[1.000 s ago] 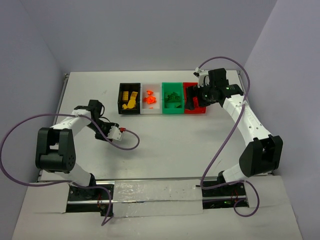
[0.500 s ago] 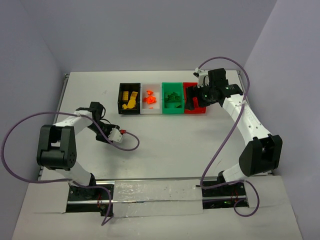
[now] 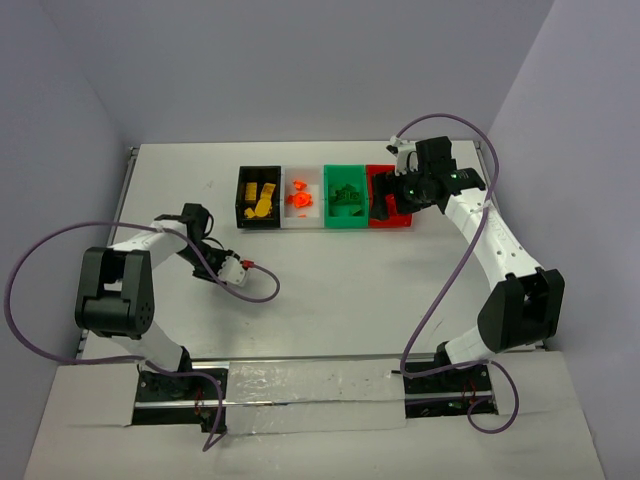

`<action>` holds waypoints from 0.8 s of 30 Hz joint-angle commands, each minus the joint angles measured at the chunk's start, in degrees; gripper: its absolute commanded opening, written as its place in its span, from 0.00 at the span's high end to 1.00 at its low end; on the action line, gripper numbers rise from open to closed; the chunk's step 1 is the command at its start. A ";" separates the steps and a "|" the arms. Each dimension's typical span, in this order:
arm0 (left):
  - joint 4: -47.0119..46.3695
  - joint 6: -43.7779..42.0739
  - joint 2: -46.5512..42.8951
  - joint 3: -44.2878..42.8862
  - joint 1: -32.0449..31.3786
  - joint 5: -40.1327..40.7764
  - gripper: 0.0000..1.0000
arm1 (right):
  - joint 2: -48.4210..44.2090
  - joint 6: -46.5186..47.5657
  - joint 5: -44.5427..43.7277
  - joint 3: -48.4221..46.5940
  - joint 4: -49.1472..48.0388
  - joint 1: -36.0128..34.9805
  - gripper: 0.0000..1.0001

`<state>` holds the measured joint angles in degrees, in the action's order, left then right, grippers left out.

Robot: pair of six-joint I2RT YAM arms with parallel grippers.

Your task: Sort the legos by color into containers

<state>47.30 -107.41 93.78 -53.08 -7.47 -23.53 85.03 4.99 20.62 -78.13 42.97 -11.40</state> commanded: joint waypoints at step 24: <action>-3.23 50.08 -5.96 -22.99 -15.17 -16.87 0.86 | -0.01 0.32 1.46 -1.68 0.06 -0.42 0.00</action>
<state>52.67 -86.47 89.72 -66.31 -17.79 -30.58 85.10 4.98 20.99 -78.13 43.07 -11.40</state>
